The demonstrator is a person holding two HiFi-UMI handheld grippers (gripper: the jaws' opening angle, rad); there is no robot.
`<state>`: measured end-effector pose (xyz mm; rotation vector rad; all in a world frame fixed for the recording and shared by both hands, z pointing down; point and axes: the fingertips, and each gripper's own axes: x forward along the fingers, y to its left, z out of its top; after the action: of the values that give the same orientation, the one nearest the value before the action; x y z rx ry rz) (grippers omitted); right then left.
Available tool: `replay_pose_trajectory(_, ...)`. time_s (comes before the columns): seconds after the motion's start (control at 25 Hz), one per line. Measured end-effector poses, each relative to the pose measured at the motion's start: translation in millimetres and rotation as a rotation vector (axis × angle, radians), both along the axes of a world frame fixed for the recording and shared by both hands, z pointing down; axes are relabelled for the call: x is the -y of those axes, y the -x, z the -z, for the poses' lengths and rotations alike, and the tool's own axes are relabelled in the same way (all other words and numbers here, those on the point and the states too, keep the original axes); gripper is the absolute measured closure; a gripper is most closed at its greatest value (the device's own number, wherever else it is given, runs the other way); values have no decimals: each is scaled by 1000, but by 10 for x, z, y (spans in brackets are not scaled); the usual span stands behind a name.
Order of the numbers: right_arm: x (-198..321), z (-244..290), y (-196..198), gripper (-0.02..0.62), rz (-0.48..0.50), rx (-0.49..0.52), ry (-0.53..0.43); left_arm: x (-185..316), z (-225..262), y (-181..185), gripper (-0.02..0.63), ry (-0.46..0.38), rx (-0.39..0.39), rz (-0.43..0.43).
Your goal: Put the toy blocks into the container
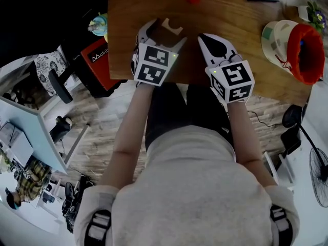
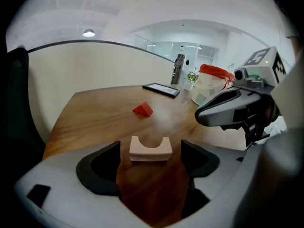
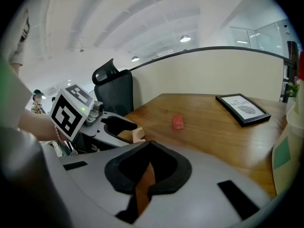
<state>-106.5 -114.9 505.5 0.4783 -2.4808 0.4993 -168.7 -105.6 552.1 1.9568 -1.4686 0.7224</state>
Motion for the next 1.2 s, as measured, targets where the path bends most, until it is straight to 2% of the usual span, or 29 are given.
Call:
replay_pose_trajectory(0.52, 102, -15, -108, 584, -35, -10, -5, 66, -100, -17, 298, 13, 4, -37)
replay_pose_trajectory(0.84, 178, 51, -185, 584, -57, -12, -23, 82, -97, -42, 299, 23, 5, -43)
replay_pose_trajectory(1.2, 300, 243, -355, 584, -105, -1, -66, 269, 332, -154, 300, -77, 1, -77)
